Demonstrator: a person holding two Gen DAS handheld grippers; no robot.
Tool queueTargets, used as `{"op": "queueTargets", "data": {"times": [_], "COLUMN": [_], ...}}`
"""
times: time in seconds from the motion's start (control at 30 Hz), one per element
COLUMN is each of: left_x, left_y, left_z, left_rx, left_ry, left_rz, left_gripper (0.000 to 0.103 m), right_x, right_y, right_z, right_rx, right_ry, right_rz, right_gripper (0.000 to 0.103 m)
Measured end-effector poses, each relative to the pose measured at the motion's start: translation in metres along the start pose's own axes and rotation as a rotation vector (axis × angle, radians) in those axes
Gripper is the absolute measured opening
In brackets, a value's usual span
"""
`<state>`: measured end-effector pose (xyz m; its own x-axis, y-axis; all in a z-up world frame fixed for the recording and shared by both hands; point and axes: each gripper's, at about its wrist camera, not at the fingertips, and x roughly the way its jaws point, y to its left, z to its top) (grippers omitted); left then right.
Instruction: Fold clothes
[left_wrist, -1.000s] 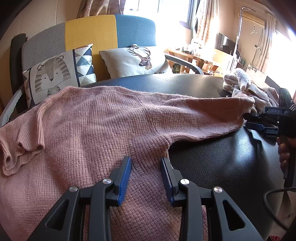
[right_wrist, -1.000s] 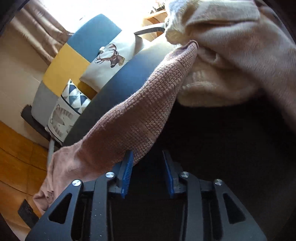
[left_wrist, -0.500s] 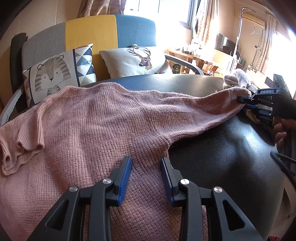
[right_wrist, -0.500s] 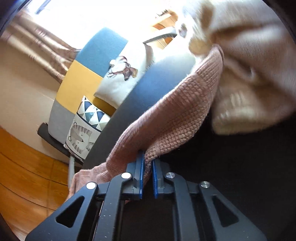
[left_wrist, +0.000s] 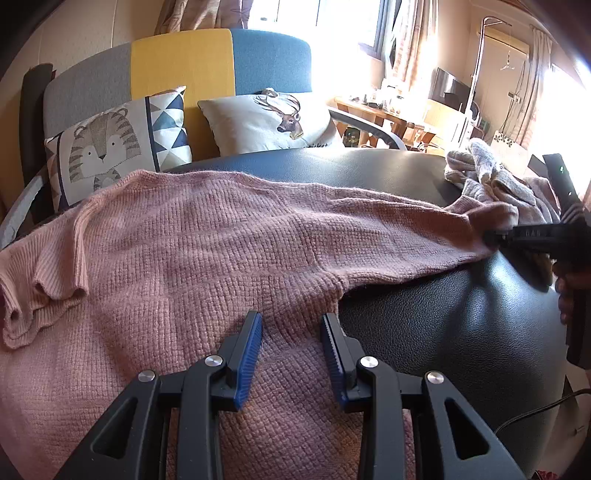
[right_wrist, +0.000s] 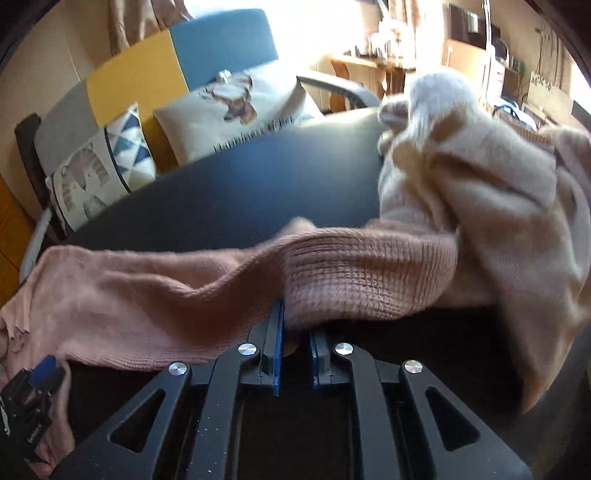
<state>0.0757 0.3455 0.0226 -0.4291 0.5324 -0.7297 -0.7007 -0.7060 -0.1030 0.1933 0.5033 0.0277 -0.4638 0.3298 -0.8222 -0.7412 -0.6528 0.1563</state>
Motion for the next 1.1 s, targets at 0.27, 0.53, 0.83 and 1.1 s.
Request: {"op": "queueTargets", "data": {"times": [0.27, 0.53, 0.83, 1.1], "left_x": [0.001, 0.0, 0.002, 0.002], "left_y": [0.001, 0.001, 0.001, 0.003], "left_z": [0.0, 0.0, -0.001, -0.002], "left_rx": [-0.008, -0.006, -0.007, -0.01], "left_ry": [0.0, 0.001, -0.001, -0.004], "left_rz": [-0.007, -0.005, -0.004, -0.005], "left_gripper": [0.034, 0.034, 0.034, 0.034], "right_x": [-0.039, -0.047, -0.01, -0.062], "right_y": [-0.066, -0.111, -0.151, -0.1], "right_z": [-0.03, -0.008, 0.006, 0.024], "right_rx": [0.179, 0.213, 0.216, 0.082], "right_ry": [-0.107, -0.196, -0.077, -0.222], "right_rz": [0.117, -0.076, -0.275, -0.009], "right_gripper": [0.019, 0.019, 0.008, 0.012]}}
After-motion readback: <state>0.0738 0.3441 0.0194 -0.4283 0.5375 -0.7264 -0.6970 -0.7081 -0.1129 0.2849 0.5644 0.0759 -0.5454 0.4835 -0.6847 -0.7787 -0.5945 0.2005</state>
